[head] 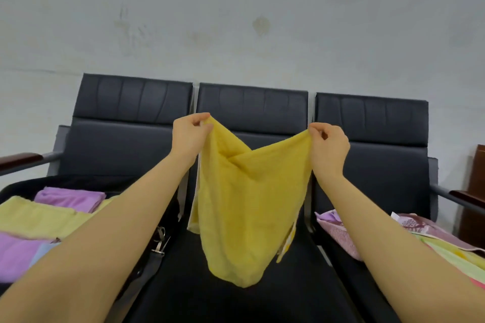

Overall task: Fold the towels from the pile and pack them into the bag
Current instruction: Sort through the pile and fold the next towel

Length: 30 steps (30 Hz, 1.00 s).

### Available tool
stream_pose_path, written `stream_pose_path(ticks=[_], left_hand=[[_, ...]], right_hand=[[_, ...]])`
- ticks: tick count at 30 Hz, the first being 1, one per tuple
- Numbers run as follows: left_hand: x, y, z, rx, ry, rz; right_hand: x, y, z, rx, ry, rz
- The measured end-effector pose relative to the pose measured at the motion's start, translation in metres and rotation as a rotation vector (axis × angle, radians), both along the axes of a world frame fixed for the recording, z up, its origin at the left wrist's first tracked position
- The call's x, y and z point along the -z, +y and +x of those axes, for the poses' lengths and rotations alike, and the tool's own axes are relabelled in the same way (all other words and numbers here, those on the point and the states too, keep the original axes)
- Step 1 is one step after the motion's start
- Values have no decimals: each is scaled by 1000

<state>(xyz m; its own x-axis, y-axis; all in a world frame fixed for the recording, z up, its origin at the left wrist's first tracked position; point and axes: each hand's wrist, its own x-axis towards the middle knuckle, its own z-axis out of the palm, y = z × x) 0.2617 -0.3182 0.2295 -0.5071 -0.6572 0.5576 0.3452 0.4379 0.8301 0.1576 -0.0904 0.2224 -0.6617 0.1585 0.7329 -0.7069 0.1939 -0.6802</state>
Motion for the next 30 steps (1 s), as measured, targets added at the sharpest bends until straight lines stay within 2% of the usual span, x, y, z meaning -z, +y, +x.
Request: stream_pose_path(ticks=[3,6,11,15,20,23,26,30], left_hand=[[-3,0,3,14,-63,-84],[3,-3,5,-86,-108,-134],[21,-7,9,-184,-10,150],[36,-9,6,-123,-18,161],[40,-11,2,-59,-153,-2],[41,-16,4,-156,-171,-110],[42,-17,5,-218,-151,-116],[45,-18,5,-217,-120,-65]], right_hand=[[-8,9,-2,43,-26,-46],[-6,16,-3,70,-93,-80],[6,27,-4,-31,-243,-159],[20,29,-2,-154,-336,-95],[30,30,-7,-63,-301,-42],[33,34,-14,6,-255,-40],[36,36,-14,35,-209,-35],[43,35,-14,-69,-245,-34]])
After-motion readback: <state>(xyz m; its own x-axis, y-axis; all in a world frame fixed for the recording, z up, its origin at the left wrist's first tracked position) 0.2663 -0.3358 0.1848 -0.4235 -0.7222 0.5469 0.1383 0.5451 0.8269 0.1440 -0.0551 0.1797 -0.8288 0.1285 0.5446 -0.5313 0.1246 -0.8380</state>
